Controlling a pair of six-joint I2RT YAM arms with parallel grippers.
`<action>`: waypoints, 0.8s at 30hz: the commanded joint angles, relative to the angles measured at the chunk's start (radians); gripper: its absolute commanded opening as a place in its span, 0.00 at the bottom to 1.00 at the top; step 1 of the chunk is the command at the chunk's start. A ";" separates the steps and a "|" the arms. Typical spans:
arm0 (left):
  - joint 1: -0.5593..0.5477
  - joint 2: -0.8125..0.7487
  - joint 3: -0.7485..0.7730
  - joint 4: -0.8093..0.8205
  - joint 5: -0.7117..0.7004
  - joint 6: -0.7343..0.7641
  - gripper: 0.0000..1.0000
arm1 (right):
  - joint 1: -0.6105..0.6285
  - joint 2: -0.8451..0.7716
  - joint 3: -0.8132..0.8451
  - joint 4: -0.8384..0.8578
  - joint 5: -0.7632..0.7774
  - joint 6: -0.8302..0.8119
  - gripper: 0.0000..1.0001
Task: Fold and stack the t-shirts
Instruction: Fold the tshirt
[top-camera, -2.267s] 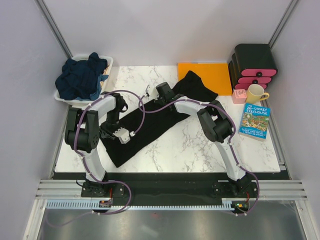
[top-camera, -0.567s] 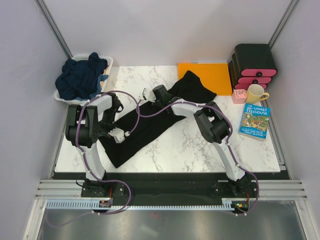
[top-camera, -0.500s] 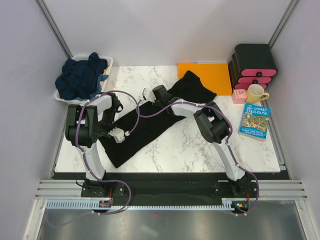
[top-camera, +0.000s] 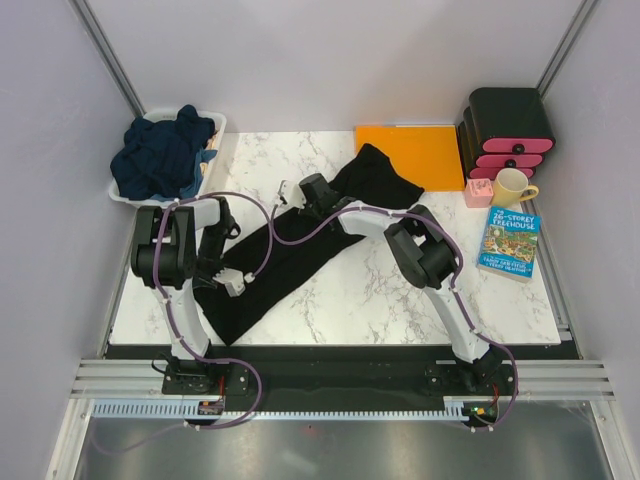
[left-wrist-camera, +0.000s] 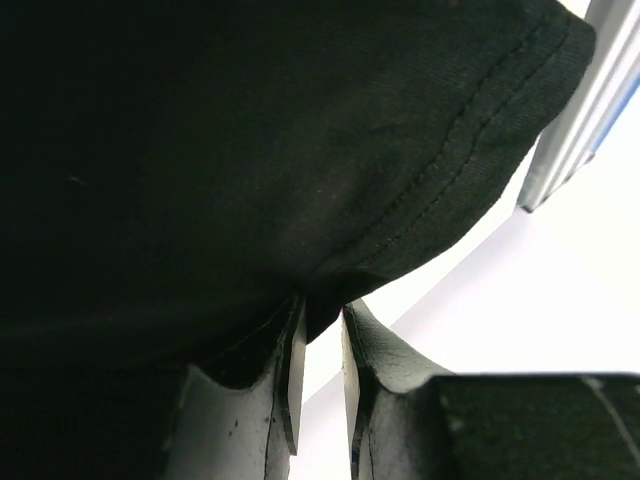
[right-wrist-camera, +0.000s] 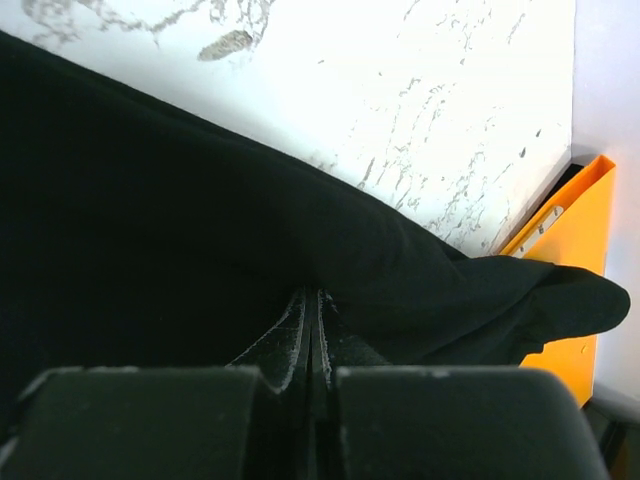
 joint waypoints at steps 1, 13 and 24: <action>0.040 0.059 -0.033 -0.053 -0.043 -0.100 0.28 | -0.010 0.017 -0.007 -0.033 0.012 0.009 0.00; 0.046 0.046 -0.062 -0.038 0.007 -0.166 0.31 | -0.010 0.051 0.021 -0.021 0.025 -0.040 0.00; 0.038 0.004 -0.082 -0.004 0.021 -0.110 0.31 | -0.029 0.227 0.291 -0.014 -0.048 -0.176 0.00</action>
